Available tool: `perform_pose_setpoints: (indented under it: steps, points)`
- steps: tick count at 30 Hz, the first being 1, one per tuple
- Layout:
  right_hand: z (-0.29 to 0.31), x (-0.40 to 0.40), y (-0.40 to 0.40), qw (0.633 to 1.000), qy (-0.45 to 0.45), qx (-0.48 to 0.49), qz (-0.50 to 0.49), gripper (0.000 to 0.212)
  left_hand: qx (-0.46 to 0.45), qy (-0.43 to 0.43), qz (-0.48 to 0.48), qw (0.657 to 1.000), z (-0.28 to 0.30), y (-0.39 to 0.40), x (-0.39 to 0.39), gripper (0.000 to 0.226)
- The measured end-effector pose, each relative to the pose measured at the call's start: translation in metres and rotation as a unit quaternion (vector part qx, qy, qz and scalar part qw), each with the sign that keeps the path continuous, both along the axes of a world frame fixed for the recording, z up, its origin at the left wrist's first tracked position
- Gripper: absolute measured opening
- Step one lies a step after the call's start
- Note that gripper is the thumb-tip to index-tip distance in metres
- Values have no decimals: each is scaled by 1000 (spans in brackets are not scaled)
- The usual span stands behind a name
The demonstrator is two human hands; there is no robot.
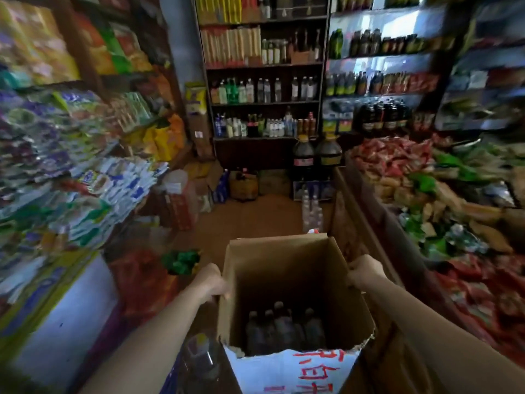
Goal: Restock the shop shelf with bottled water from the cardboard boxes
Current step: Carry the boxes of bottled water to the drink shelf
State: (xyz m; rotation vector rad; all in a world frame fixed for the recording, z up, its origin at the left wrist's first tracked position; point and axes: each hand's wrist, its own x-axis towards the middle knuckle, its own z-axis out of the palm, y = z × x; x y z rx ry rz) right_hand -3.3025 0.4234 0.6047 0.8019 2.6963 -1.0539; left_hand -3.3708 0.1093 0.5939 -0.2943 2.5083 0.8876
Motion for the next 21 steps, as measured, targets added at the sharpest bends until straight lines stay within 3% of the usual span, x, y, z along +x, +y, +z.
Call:
perform_pose_setpoints:
  steps: [10,14,21]
  points:
    - [-23,-349,34,999,14,1,50,10,-26,-4,30,999,-25,24,-312,65]
    - [-29,-487,33,994,18,36,97,20,-2,-34,66,997,-38,21,-429,69]
    - [-41,-720,14,984,0,35,172,16,2,-47,120,992,-55,-2,-616,48]
